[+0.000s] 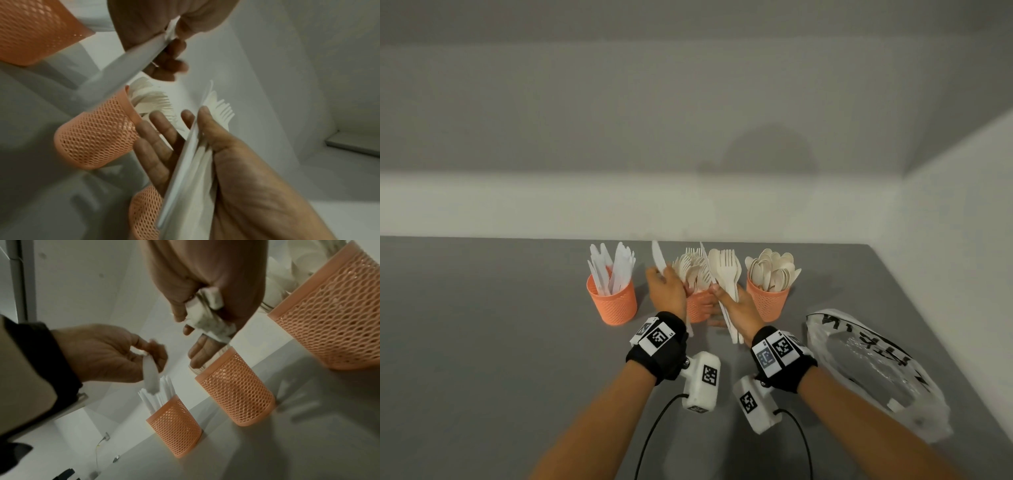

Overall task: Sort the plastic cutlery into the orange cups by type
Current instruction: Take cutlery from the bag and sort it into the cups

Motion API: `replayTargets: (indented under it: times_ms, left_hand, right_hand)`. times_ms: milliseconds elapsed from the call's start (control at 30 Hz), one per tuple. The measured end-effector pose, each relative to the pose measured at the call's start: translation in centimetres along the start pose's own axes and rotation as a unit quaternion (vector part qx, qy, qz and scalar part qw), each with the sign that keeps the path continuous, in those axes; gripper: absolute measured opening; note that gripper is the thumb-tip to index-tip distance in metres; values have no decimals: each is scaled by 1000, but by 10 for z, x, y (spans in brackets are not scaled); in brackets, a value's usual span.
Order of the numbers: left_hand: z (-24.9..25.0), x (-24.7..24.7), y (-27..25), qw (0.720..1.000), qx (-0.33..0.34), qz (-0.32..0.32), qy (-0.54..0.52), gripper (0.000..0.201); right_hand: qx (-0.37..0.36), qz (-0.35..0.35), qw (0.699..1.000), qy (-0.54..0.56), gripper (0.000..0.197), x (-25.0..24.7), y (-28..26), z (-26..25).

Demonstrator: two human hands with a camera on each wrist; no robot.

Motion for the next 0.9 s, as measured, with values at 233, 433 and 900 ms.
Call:
replayTargets:
  times_ms: [233,433,900]
  left_hand:
    - [-3,26,-18,986,-24,-165,-21,17]
    - [-11,14,-9,991,-11,-130,-2,16]
    - [39,-60,68,994,103,23,13,19]
  right_hand:
    - [-17,-14,999,-39,18,12,-6,-4]
    - [31,-78,996,3,26,26,-6,2]
    - [52,-28,992,-114,28,27,13,3]
Point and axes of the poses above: each hand's wrist, its own y-axis towards the middle knuckle, its own x-axis out of the palm, z = x × y, the point moved 9 cm from there along y, towards the middle knuckle, and after that the axes turned 15 degrees about x, right-handed, at the moved point
